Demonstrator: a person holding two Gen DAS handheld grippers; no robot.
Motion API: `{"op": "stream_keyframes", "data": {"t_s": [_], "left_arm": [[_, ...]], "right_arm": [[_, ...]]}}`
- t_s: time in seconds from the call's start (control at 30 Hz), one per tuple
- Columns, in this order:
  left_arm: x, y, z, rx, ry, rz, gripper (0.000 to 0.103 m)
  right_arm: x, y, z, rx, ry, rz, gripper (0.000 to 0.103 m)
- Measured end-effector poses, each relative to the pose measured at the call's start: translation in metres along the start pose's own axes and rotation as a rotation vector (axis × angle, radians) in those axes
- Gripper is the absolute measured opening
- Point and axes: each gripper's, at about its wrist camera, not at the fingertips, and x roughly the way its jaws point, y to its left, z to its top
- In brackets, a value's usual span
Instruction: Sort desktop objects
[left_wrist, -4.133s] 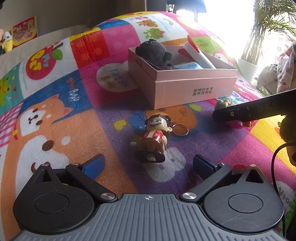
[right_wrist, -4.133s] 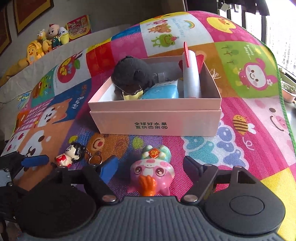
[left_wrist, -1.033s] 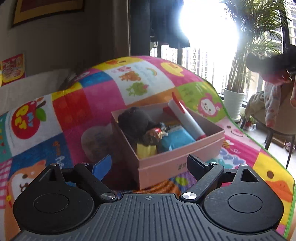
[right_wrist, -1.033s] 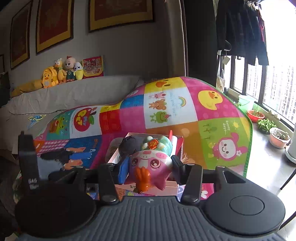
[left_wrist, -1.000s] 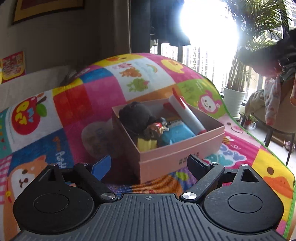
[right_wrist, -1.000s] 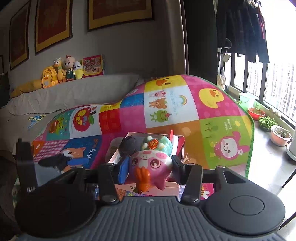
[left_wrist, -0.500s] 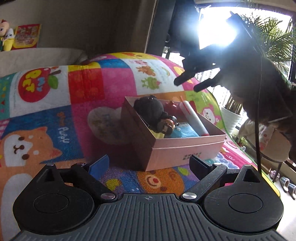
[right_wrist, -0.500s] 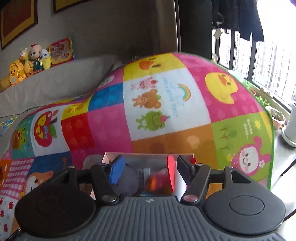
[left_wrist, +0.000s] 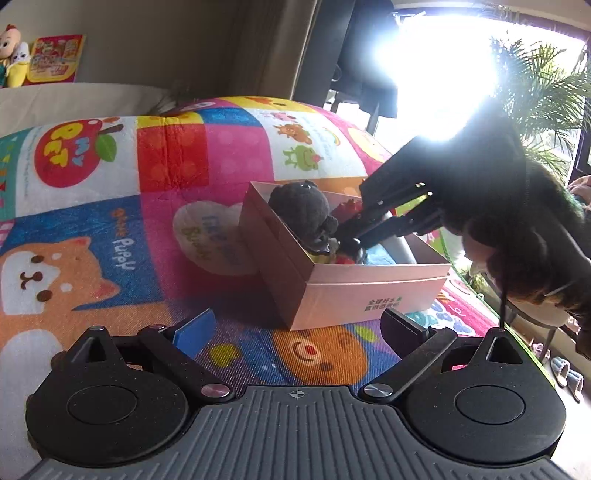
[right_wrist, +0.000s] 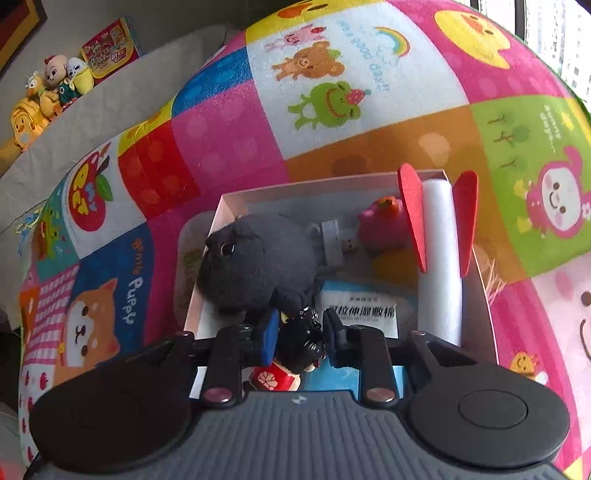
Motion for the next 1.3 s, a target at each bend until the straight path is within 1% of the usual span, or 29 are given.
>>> {"op": "stream_keyframes", "data": {"t_s": [0.07,0.2,0.27,0.33,0.47,0.53,0.63,0.7,0.73,0.77,0.8,0.9,0.97,1.03,1.07,1.13,1.2,1.27,1.3], "left_arm": [[0.001,0.0,-0.001,0.0,0.007,-0.003,0.1],[0.001,-0.002,-0.001,0.011,0.01,-0.001,0.1],[0.001,-0.003,-0.002,0.012,0.011,0.002,0.1],[0.003,-0.003,-0.002,0.009,0.018,0.003,0.1],[0.006,-0.004,-0.003,0.006,0.036,0.001,0.1],[0.007,-0.004,-0.004,0.01,0.042,0.005,0.1],[0.008,-0.003,-0.004,0.007,0.049,0.009,0.099],[0.008,-0.002,-0.005,0.002,0.05,0.01,0.1],[0.008,-0.001,-0.005,-0.003,0.05,0.009,0.1],[0.008,-0.001,-0.004,-0.007,0.051,0.008,0.1],[0.008,0.0,-0.004,-0.01,0.053,0.008,0.1],[0.009,0.0,-0.005,-0.01,0.059,0.008,0.1],[0.009,-0.001,-0.005,-0.007,0.056,0.008,0.1],[0.009,-0.002,-0.005,-0.004,0.057,0.008,0.1],[0.009,-0.002,-0.005,-0.002,0.058,0.009,0.1],[0.009,-0.003,-0.005,0.0,0.058,0.01,0.1],[0.008,-0.004,-0.004,0.001,0.058,0.009,0.1],[0.008,-0.005,-0.005,0.003,0.061,0.009,0.1],[0.008,-0.005,-0.005,0.005,0.064,0.009,0.1]], "right_arm": [[-0.009,0.001,-0.012,-0.003,0.025,0.011,0.026],[-0.03,0.005,-0.033,-0.056,0.033,0.034,0.026],[-0.041,0.001,-0.035,-0.065,0.007,0.027,0.026],[-0.054,-0.008,-0.031,-0.065,-0.066,-0.017,0.026],[-0.062,-0.035,-0.01,-0.046,-0.225,-0.174,0.026],[-0.054,-0.049,0.002,-0.029,-0.257,-0.221,0.026],[-0.031,-0.06,0.017,-0.005,-0.261,-0.222,0.026],[-0.014,-0.06,0.025,-0.006,-0.268,-0.243,0.026],[-0.008,-0.058,0.028,-0.007,-0.263,-0.233,0.026],[-0.003,-0.056,0.03,0.0,-0.237,-0.202,0.026],[-0.001,-0.053,0.03,0.003,-0.221,-0.154,0.027],[-0.005,-0.035,0.024,-0.059,-0.196,-0.065,0.028],[-0.011,-0.031,0.02,-0.076,-0.189,-0.049,0.028],[-0.019,-0.034,0.017,-0.076,-0.201,-0.057,0.028],[-0.022,-0.038,0.017,-0.071,-0.213,-0.077,0.028],[-0.025,-0.044,0.017,-0.068,-0.245,-0.152,0.029],[-0.023,-0.052,0.017,-0.066,-0.241,-0.198,0.029],[-0.016,-0.058,0.015,-0.051,-0.211,-0.204,0.029],[-0.014,-0.057,0.012,-0.061,-0.228,-0.209,0.03]]}}
